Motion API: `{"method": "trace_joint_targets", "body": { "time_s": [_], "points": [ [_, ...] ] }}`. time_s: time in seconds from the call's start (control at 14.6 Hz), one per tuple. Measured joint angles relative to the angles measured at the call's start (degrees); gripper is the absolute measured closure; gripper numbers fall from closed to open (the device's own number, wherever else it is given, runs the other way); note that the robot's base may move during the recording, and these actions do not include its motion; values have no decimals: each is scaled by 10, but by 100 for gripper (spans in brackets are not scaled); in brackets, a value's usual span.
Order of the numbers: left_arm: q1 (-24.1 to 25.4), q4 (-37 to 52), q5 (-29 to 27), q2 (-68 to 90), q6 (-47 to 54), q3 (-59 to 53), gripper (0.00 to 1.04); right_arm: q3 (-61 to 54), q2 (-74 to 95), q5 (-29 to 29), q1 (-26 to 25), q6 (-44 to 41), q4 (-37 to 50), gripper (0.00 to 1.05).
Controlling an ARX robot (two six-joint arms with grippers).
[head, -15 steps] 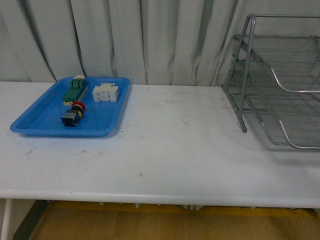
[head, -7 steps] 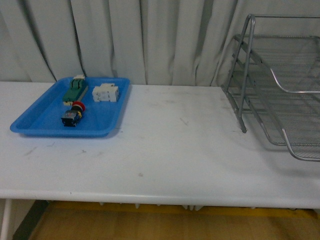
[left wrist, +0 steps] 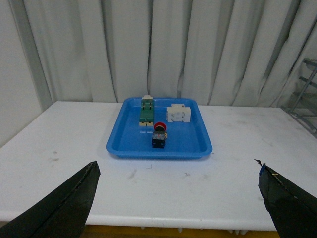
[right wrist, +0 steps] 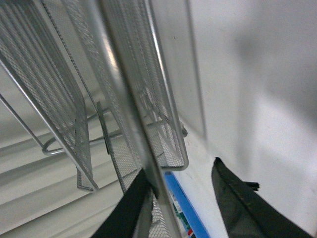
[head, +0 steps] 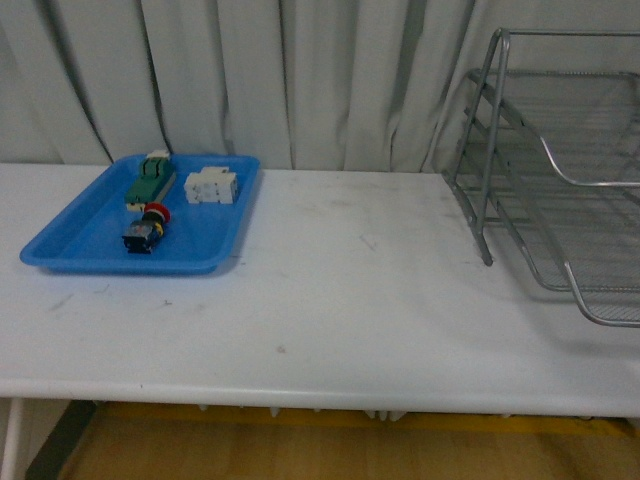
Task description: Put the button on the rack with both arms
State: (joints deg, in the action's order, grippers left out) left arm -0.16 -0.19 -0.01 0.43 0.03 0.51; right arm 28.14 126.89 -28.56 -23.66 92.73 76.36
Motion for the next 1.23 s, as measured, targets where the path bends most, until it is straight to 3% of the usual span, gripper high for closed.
{"method": "trace_joint_targets", "body": {
  "time_s": [0.27, 0.41, 0.68, 1.03, 1.09, 1.23],
  "points": [
    [0, 0, 0, 0, 0, 0, 7, -18, -4, -17, 0, 14, -14, 22],
    [0, 0, 0, 0, 0, 0, 7, -39, -25, -29, 1, 26, -23, 7],
    [0, 0, 0, 0, 0, 0, 7, -86, -135, -48, -7, 39, -27, 6],
    [0, 0, 0, 0, 0, 0, 7, -117, -352, -64, -67, 44, -38, 7],
    [0, 0, -1, 0, 0, 0, 7, -109, -471, -15, -59, -51, -218, 16],
    [0, 0, 0, 0, 0, 0, 7, -126, -778, 32, -12, -435, -427, 42]
  ]
}}
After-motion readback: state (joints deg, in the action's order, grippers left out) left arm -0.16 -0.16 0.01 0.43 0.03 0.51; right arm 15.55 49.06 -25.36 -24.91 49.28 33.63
